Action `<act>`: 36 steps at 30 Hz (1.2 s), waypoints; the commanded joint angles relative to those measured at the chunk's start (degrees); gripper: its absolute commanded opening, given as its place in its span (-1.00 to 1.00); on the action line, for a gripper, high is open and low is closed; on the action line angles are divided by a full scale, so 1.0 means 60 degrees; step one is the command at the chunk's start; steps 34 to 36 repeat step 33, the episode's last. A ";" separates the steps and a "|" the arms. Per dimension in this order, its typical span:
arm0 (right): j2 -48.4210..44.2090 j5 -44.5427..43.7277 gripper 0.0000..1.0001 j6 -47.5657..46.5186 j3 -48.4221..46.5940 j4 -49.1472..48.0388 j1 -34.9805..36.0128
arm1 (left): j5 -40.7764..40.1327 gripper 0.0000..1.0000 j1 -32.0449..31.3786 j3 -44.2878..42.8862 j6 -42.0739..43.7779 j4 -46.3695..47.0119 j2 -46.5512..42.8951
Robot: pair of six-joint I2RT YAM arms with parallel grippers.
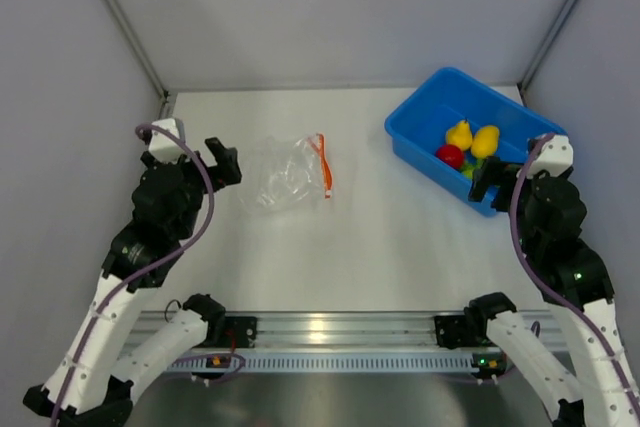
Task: Open the zip-top bag and remove the fake food
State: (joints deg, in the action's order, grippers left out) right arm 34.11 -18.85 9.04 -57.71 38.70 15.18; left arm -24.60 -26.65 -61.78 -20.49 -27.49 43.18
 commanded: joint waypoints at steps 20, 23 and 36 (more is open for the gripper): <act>-0.2828 -0.0126 0.99 -0.0335 0.1210 0.0582 0.0517 | 0.0613 0.97 0.0033 0.1931 0.1189 -0.2011 -0.3695; -0.2887 0.0051 0.99 -0.0305 0.1284 0.0552 0.0531 | 0.0848 0.96 0.0048 0.2180 0.1042 -0.1996 -0.3769; -0.2916 -0.0359 0.99 -0.0364 0.1284 0.0567 0.0531 | 0.0701 0.97 0.0048 0.2050 0.1013 -0.2011 -0.4018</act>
